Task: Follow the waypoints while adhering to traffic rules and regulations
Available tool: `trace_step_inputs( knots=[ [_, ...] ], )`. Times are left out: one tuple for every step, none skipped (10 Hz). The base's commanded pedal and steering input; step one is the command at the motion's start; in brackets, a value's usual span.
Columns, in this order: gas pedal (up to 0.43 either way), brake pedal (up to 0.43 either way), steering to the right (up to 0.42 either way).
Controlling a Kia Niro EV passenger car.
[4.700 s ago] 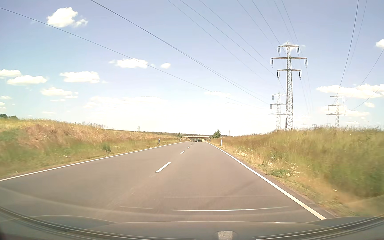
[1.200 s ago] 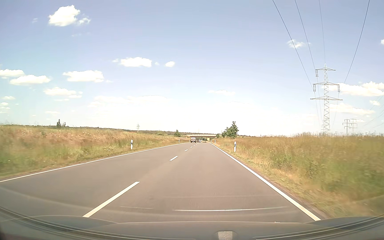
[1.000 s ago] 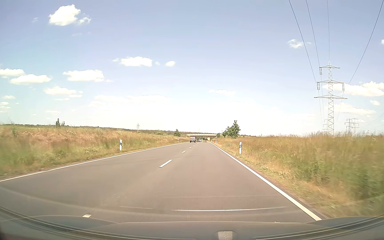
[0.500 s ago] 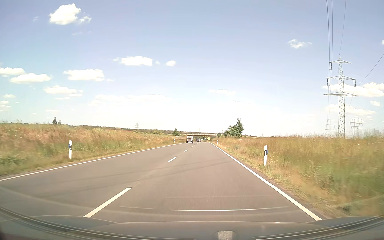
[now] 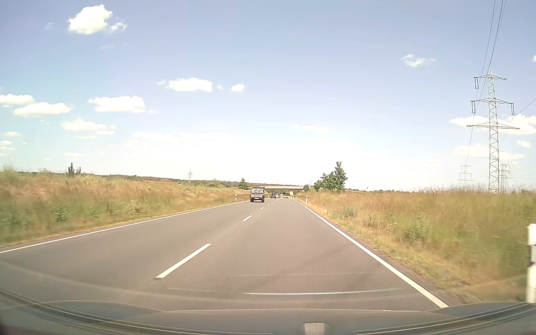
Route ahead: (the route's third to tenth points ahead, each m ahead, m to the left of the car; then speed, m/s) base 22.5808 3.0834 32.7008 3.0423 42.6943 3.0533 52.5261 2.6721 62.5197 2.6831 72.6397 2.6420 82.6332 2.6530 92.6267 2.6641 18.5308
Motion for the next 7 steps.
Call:
trace_step_inputs(
  knots=[
    [0.039, 0.030, 0.003],
    [0.039, 0.030, 0.002],
    [0.039, 0.030, 0.002],
    [0.039, 0.037, 0.002],
    [0.039, 0.030, 0.002],
    [0.039, 0.030, 0.002],
    [0.039, 0.037, 0.002]
  ],
)
